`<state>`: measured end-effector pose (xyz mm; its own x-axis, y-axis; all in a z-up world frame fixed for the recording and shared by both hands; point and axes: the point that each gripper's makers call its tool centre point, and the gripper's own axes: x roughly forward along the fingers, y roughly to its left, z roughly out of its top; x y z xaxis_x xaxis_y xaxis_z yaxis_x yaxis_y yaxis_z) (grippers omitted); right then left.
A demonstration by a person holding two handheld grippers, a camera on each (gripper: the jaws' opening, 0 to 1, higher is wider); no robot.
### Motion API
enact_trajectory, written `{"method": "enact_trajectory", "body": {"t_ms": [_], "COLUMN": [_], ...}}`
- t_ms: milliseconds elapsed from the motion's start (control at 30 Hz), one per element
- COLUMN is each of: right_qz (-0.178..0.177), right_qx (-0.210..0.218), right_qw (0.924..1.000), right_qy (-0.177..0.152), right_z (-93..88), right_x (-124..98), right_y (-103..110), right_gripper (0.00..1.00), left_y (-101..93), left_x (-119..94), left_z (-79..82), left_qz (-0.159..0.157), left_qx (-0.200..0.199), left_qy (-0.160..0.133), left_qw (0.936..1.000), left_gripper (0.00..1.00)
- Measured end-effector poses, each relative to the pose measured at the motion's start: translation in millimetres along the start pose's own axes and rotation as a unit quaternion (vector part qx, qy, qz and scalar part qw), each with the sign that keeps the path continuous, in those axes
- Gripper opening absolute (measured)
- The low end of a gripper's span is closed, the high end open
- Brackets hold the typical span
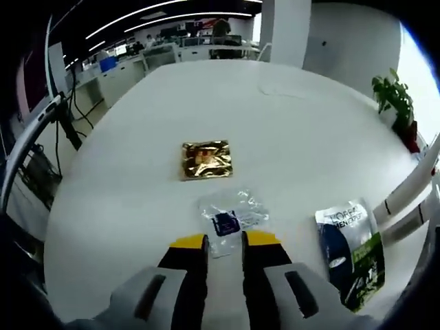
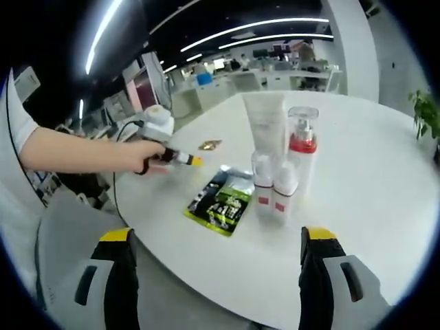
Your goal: Arrange the skincare products in the storage area until every visible bottle or jar stands upright without overlapping.
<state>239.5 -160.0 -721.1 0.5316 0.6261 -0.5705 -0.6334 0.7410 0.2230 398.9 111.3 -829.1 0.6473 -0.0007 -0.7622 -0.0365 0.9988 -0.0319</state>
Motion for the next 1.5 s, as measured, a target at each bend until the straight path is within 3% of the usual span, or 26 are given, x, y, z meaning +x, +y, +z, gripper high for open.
{"method": "enact_trajectory", "body": {"t_ms": [200,467,700,800,1033,1267,1500], "right_qz": [0.0,0.001,0.0,0.0,-0.001,-0.002,-0.002], "right_qx": [-0.001,0.0,0.001,0.003,0.007,0.008,0.01], "right_qw": [1.0,1.0,1.0,1.0,1.0,1.0,1.0], "right_qy": [0.0,0.002,0.003,0.003,0.001,0.001,0.0], "right_z": [0.4,0.0,-0.9,-1.2,-1.2,-1.2,-1.0], "right_x": [0.1,0.8,1.3,1.4,1.1,0.9,0.9], "right_y": [0.2,0.3,-0.5,-1.1,-2.0,-2.4,-2.5], "right_gripper": [0.99,0.99,0.99,0.99,0.99,0.99,0.99], "left_y": [1.9,-6.7,-18.7,-22.6,-21.0,-30.5,-29.4], "left_x": [-5.2,-9.9,2.9,4.1,10.3,0.5,1.9], "left_z": [-4.8,7.0,11.1,13.2,12.3,11.1,14.0], "left_qz": [-0.003,-0.005,0.003,0.008,0.025,0.034,0.052], "left_qx": [-0.001,-0.024,-0.053,-0.059,-0.066,-0.068,-0.073], "left_qy": [-0.002,-0.02,0.001,0.002,0.014,0.017,0.02], "left_qw": [1.0,0.9995,0.9986,0.9982,0.9974,0.997,0.9958], "left_gripper": [0.09,0.36,0.62,0.68,0.73,0.75,0.73]}}
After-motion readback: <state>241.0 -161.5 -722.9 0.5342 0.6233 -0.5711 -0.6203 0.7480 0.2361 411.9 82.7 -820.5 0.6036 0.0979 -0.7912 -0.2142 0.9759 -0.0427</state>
